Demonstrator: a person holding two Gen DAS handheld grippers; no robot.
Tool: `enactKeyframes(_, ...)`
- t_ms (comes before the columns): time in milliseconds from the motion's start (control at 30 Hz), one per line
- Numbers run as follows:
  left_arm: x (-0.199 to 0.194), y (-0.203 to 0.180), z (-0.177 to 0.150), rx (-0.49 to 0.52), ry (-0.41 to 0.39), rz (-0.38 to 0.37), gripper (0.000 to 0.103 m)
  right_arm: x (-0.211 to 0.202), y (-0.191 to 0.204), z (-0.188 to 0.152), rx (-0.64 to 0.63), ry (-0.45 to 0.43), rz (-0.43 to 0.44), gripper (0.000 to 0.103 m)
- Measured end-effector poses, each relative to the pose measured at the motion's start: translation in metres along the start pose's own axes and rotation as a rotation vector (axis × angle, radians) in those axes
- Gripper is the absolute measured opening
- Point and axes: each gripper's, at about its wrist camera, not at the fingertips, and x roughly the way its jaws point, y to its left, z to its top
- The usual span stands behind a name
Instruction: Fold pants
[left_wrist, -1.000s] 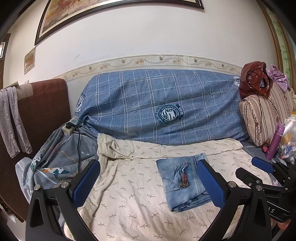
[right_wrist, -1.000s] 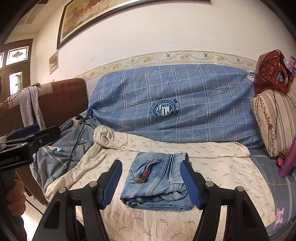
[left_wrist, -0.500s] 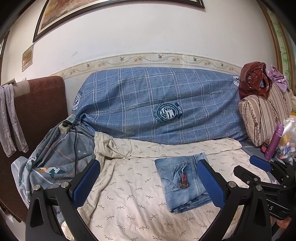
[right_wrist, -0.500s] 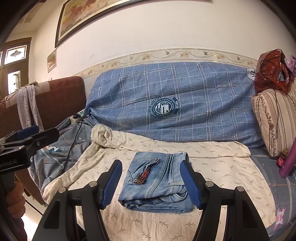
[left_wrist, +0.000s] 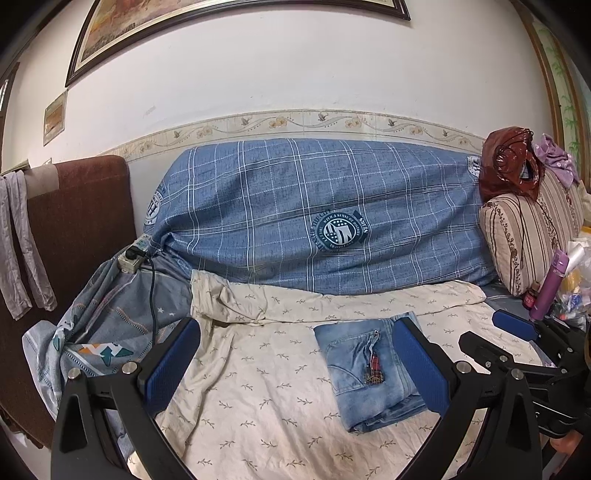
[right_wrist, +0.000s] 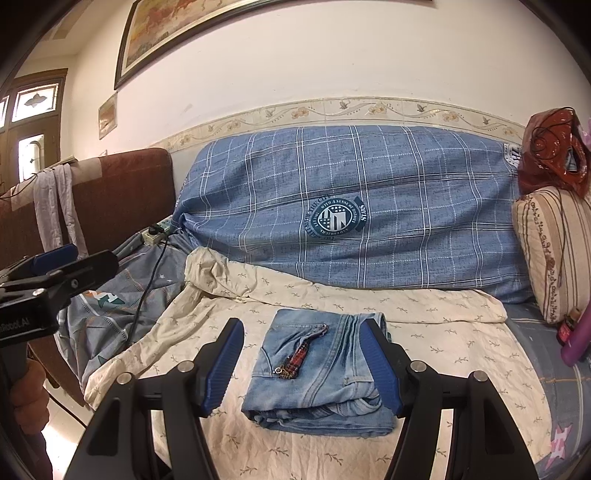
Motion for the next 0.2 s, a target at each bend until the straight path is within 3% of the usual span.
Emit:
enactKeyframes(100, -0.0017, -0.0022, 0.0006, 0.007, -0.034, -0.037, 0.103, 0.0043, -0.0014, 0.0009, 0.007, 0.002, 0.006, 0.069)
enactKeyframes(200, -0.0004, -0.0097, -0.0004, 0.035, -0.071, 0.004, 0.103, 0.011, -0.0061, -0.0002, 0.023, 0.011, 0.008, 0.069)
